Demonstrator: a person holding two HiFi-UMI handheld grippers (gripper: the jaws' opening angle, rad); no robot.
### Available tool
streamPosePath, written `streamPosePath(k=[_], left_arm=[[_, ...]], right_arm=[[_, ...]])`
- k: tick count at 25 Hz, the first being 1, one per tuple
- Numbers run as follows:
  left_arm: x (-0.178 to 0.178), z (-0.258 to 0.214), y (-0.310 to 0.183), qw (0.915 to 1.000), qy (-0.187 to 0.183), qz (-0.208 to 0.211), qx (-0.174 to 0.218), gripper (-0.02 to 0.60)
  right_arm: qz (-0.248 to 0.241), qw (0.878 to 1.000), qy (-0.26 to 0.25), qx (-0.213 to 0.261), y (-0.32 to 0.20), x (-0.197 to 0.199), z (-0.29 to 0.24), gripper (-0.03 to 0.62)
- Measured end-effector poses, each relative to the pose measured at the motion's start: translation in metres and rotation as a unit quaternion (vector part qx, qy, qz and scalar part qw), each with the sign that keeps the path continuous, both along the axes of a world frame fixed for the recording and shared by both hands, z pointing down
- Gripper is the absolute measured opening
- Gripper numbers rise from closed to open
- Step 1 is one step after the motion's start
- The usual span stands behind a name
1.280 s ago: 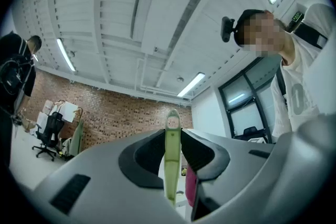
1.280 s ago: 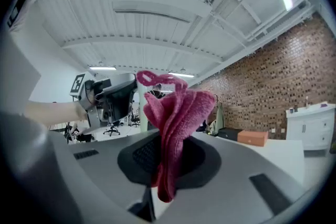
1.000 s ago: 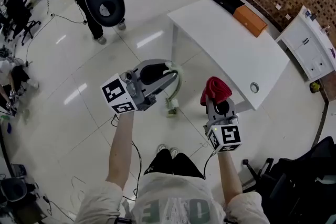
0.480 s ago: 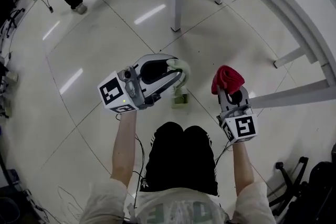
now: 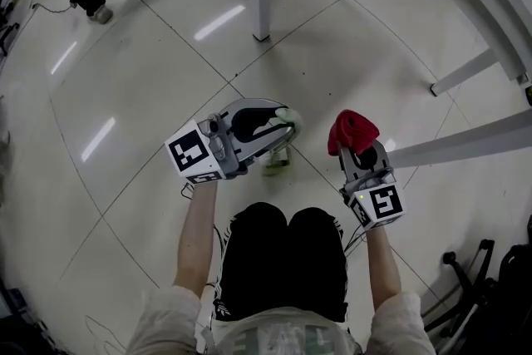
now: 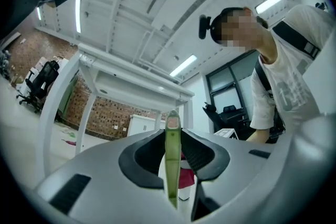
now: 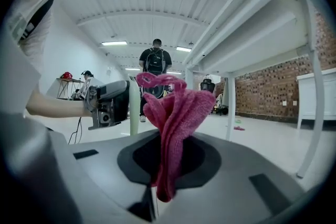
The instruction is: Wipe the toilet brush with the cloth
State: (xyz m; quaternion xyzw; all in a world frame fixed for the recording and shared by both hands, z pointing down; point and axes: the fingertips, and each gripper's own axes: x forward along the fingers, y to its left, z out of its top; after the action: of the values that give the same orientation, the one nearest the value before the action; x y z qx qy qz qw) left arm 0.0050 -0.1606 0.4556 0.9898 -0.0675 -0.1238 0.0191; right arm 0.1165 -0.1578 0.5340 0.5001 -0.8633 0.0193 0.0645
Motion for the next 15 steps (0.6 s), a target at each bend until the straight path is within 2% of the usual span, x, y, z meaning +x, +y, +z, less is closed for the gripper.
streamPosePath(k=[5, 11, 15], left_arm=[[0.004, 0.025, -0.006, 0.9998, -0.011, -0.003, -0.018, 0.103], [0.006, 0.066, -0.006, 0.9975, -0.044, -0.011, -0.054, 0.103], [0.004, 0.076, -0.01, 0.9966, -0.037, -0.021, -0.07, 0.103]], right_arm=[[-0.007, 1.0, -0.022, 0.001, 0.004, -0.003, 0.007, 0.032], [-0.016, 0.999, -0.038, -0.007, 0.006, -0.009, 0.014, 0.032], [-0.016, 0.998, -0.052, -0.013, 0.005, -0.011, 0.018, 0.032]])
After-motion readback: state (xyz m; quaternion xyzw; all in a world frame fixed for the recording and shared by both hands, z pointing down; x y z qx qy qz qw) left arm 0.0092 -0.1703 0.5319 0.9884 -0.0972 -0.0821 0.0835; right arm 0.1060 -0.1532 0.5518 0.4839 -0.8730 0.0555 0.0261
